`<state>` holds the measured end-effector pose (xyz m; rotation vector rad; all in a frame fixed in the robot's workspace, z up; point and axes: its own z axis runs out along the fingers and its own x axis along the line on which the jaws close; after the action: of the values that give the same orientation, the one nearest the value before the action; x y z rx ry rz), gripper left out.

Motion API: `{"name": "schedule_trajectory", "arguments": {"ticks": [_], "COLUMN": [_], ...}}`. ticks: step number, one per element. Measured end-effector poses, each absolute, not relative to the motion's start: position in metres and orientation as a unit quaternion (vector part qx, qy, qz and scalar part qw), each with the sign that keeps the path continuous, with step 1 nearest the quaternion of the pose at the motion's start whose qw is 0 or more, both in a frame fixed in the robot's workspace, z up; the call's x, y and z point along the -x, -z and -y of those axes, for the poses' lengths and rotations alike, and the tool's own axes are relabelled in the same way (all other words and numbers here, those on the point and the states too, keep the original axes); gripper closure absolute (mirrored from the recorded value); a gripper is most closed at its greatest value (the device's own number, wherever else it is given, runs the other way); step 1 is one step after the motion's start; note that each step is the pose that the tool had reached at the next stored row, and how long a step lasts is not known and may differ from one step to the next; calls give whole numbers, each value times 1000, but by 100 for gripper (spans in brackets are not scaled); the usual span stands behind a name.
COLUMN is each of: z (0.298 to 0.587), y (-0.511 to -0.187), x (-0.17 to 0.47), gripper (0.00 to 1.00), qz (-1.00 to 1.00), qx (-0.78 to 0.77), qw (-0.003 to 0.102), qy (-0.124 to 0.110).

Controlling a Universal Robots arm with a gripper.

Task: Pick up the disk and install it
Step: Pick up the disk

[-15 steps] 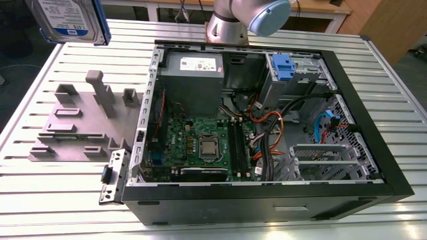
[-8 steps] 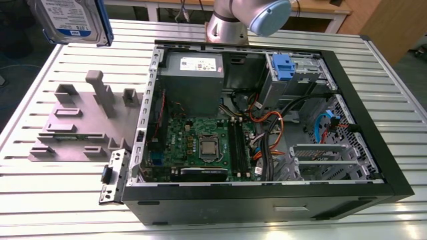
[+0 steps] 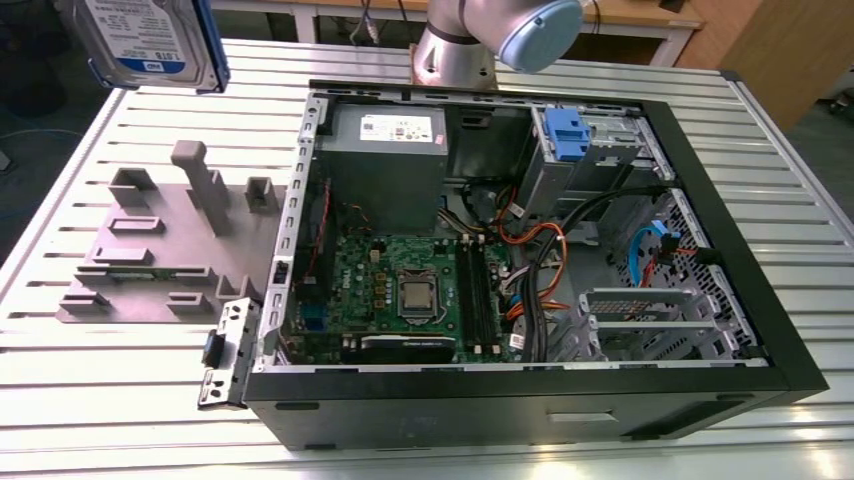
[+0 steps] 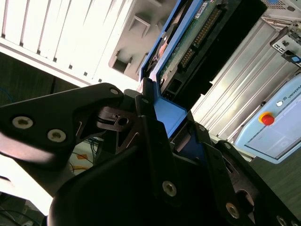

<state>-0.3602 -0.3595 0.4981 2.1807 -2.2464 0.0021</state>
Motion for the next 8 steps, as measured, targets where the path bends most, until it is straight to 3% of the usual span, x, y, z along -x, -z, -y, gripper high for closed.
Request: {"name": "schedule_trajectory", "arguments": {"ticks": [8], "z": [360], "y": [-498], "x": [357], "gripper": [64], "qz": [718], "qx": [-696], "qw": [5], "qy": [-1]}}
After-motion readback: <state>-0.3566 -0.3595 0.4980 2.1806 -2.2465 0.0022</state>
